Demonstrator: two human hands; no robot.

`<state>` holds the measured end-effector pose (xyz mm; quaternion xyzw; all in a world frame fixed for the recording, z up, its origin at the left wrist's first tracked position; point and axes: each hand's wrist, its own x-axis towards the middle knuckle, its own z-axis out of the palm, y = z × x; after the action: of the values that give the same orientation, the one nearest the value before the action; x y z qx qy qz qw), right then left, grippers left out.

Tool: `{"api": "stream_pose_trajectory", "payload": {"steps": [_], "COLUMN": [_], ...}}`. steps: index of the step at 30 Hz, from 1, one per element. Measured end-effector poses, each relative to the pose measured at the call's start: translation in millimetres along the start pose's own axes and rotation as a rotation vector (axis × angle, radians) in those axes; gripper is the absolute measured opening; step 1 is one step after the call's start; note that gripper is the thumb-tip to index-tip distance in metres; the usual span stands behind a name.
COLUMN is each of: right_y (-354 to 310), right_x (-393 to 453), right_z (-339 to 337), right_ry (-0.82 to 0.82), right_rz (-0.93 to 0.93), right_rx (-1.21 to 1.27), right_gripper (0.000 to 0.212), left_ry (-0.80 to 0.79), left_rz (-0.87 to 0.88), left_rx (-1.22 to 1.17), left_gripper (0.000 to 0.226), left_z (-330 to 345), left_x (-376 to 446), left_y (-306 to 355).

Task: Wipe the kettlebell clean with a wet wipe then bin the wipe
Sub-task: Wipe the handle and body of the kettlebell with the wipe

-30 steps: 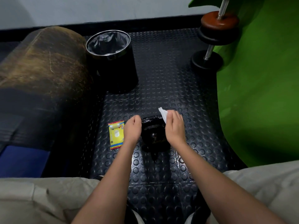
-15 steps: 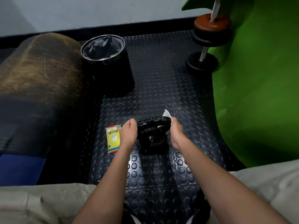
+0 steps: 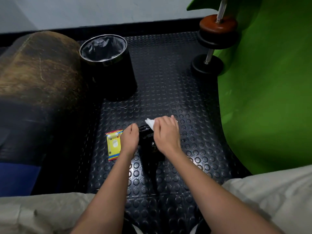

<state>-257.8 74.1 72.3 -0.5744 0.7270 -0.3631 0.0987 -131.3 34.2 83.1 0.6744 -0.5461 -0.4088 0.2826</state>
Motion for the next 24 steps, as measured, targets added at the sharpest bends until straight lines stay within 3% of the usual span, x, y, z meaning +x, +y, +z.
{"api": "stream_pose_trajectory", "payload": {"steps": [6, 14, 24], "right_y": [30, 19, 21], "right_x": [3, 3, 18], "right_z": [-4, -8, -12], "right_ry": [-0.026, 0.046, -0.095], "right_rz": [-0.128, 0.591, 1.048], "right_rx": [0.058, 0.565, 0.857], "right_gripper": [0.038, 0.037, 0.032], "left_ry": [-0.01, -0.001, -0.014], "left_rz": [0.005, 0.015, 0.005], "left_rx": [0.025, -0.022, -0.019], "left_gripper": [0.033, 0.033, 0.031], "left_z": [-1, 1, -1], "left_x": [4, 5, 1], "left_y": [-4, -1, 3]}}
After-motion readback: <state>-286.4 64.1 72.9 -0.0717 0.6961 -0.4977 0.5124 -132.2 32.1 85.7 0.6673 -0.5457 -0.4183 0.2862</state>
